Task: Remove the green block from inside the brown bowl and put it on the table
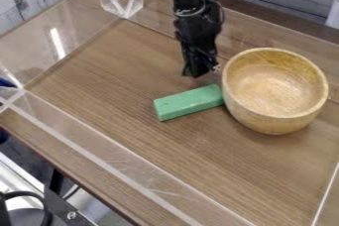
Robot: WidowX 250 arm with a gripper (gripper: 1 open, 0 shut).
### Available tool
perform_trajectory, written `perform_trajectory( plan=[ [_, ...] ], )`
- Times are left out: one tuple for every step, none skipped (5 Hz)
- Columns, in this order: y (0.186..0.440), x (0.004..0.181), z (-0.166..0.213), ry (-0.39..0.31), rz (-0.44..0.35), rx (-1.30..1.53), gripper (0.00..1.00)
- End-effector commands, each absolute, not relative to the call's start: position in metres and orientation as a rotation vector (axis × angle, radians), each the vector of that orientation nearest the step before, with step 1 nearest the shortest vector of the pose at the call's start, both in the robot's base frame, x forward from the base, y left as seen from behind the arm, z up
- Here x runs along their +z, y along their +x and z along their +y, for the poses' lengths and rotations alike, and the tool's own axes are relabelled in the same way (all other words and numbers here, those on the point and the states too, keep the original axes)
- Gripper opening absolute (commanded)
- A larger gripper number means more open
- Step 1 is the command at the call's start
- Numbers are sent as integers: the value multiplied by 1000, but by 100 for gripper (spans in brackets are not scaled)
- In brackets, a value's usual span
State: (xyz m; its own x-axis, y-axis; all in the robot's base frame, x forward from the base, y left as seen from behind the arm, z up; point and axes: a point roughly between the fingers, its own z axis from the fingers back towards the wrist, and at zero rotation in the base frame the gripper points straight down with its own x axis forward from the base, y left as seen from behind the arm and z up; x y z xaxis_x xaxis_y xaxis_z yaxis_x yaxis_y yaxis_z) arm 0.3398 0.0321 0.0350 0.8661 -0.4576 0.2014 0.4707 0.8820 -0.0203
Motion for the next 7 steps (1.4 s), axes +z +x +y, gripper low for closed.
perform_trajectory(
  plan=[
    [354,52,29,-33,-220,-487,0],
    [354,56,31,-41,-216,-484,0],
    [355,60,33,-50,-212,-482,0],
    [358,63,33,-40,-185,-470,0],
    [360,63,33,-30,-153,-457,0],
    [366,64,33,-47,-151,-471,0],
    [372,64,33,-65,-149,-485,0]
  ],
)
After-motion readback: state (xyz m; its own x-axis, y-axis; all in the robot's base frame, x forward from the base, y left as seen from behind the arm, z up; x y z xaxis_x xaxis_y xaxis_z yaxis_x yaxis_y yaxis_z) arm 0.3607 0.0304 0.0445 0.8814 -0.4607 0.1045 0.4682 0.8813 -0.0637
